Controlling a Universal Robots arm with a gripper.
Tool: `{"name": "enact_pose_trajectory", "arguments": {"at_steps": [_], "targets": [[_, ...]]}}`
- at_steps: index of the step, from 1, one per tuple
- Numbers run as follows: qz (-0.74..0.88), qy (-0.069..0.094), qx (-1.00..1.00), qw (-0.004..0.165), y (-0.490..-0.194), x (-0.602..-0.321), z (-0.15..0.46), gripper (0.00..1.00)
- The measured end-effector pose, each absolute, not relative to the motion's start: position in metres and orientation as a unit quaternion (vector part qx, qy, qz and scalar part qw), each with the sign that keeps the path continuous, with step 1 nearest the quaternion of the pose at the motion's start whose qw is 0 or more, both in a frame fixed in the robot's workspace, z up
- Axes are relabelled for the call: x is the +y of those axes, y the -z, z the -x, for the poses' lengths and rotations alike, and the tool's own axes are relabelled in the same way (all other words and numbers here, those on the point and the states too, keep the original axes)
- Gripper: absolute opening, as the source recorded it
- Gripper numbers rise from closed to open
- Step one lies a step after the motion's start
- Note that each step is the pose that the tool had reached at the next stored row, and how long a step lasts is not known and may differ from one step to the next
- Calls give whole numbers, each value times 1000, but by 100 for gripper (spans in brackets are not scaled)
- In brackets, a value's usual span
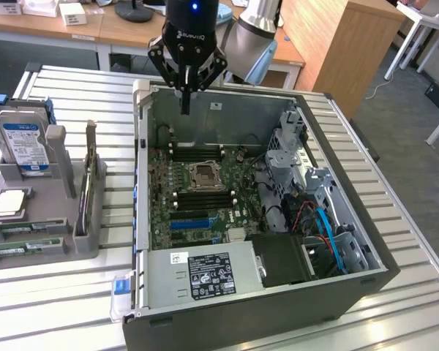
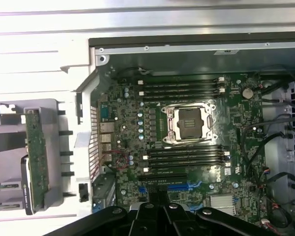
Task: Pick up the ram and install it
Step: 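Reach for the ram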
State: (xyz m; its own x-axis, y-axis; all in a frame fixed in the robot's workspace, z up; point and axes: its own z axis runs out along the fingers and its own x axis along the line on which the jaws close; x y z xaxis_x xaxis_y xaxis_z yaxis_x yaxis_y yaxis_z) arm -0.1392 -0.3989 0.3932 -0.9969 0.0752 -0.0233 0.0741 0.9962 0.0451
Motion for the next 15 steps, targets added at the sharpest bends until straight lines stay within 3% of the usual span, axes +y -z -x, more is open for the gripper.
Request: {"name": "enact_pose_trajectory", "arguments": {"at_steps": [15], "targets": [[-37, -22, 999, 13, -393, -399, 187, 11]]}}
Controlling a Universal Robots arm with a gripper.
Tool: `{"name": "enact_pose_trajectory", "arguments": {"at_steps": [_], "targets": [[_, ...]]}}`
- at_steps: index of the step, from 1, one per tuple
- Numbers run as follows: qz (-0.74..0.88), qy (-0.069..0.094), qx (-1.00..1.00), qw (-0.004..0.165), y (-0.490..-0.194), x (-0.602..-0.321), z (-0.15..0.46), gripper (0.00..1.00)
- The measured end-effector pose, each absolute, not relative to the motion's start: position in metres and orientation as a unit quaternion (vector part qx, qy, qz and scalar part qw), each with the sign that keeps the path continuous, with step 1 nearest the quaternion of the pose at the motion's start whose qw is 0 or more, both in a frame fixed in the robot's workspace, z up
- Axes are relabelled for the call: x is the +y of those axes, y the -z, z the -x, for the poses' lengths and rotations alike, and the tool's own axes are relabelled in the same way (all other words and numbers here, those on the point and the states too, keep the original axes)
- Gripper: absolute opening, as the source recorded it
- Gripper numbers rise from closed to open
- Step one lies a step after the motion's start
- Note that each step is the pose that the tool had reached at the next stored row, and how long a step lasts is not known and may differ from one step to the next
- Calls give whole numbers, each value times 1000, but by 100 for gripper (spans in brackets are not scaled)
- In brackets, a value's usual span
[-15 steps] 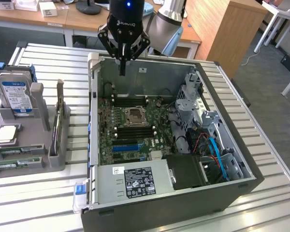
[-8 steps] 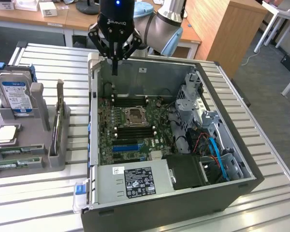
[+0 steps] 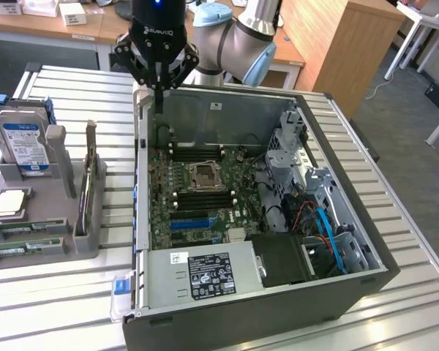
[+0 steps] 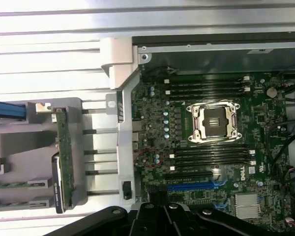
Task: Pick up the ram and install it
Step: 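Reach for the ram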
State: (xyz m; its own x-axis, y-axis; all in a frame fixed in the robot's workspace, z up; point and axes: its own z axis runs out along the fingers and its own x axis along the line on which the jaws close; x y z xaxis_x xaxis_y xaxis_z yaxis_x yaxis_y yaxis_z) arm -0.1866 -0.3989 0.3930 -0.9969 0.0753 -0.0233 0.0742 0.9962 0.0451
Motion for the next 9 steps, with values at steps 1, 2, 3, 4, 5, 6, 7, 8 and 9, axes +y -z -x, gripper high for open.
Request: {"name": "enact_pose_trajectory", "arguments": {"at_steps": [1, 2, 3, 4, 5, 6, 7, 8, 9], "targets": [[-37, -22, 999, 13, -393, -399, 190, 11], [-37, -22, 999, 12, -393, -399, 193, 11], [-37, -22, 999, 12, -393, -399, 196, 11], [-37, -22, 999, 12, -393, -399, 199, 11], [-37, -22, 999, 12, -393, -399, 202, 11], [-37, -22, 999, 12, -393, -399, 206, 11], [-37, -22, 999, 13, -393, -399, 209, 11], [-37, -22, 999, 13, -393, -399, 213, 11], [-37, -22, 999, 13, -392, -399, 216, 11]]}}
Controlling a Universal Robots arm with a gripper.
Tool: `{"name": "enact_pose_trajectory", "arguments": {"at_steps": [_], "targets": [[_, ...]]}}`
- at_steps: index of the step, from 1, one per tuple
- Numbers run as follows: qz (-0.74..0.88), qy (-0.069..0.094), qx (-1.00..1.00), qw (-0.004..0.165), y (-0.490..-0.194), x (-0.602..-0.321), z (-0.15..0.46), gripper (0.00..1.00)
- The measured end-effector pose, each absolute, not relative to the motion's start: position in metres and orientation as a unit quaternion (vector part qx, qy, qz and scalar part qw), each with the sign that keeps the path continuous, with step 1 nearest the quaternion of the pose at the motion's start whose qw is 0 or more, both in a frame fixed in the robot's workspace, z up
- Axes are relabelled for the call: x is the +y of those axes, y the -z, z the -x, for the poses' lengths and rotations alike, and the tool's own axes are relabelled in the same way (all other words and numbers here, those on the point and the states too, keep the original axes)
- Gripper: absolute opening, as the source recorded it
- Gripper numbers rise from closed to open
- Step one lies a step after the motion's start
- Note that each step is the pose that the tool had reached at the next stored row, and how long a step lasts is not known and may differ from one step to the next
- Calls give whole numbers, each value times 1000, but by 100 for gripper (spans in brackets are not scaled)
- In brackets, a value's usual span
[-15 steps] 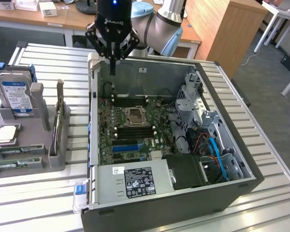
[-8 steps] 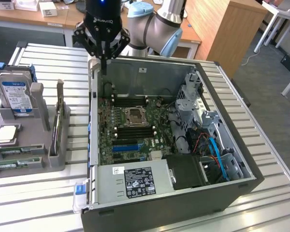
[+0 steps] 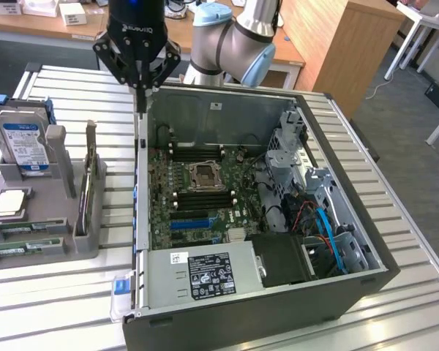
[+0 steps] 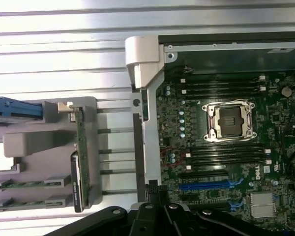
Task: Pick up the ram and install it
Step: 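Reach for the ram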
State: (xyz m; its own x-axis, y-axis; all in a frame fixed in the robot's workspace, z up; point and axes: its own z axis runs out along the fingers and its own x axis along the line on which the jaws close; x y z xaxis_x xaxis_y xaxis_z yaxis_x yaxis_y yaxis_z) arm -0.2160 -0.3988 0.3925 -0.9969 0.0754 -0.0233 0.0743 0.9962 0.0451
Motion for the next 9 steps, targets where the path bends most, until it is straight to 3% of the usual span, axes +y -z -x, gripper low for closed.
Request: {"name": "enact_pose_trajectory", "arguments": {"at_steps": [9], "targets": [[-37, -22, 999, 13, -392, -399, 248, 11]]}}
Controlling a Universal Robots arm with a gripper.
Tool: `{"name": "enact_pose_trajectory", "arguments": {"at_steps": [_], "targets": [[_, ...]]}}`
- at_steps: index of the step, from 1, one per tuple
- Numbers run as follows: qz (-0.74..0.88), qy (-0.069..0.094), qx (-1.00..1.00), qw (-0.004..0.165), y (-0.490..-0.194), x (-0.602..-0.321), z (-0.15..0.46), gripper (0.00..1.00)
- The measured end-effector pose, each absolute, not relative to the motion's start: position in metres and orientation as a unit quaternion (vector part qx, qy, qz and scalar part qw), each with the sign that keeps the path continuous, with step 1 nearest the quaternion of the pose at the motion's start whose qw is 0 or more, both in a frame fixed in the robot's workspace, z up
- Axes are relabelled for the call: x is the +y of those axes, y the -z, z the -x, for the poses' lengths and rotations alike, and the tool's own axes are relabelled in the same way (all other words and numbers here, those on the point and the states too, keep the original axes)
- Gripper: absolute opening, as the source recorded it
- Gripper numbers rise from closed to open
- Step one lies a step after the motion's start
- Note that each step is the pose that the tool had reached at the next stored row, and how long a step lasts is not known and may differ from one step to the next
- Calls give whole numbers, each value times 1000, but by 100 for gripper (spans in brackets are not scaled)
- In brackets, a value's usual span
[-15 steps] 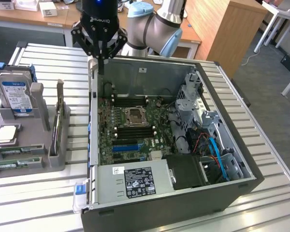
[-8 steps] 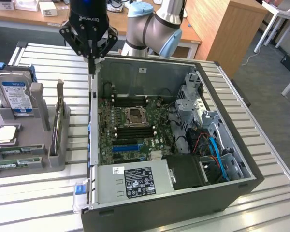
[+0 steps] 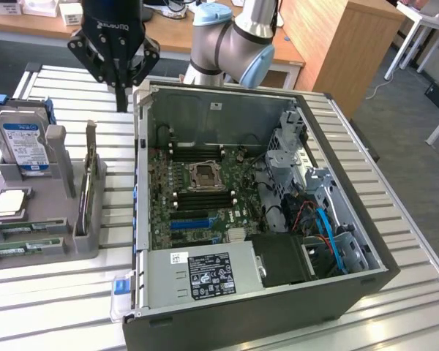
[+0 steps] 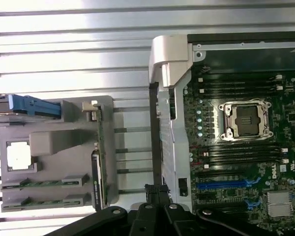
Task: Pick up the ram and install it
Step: 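Reach for the ram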
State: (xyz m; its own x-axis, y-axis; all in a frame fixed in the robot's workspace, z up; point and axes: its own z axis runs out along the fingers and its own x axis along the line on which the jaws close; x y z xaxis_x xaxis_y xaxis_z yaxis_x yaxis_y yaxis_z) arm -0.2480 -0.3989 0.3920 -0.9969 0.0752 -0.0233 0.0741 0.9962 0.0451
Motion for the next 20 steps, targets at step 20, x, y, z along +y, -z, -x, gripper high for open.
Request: {"name": "enact_pose_trajectory", "arguments": {"at_steps": [20], "targets": [[-37, -22, 999, 12, -391, -399, 320, 11]]}}
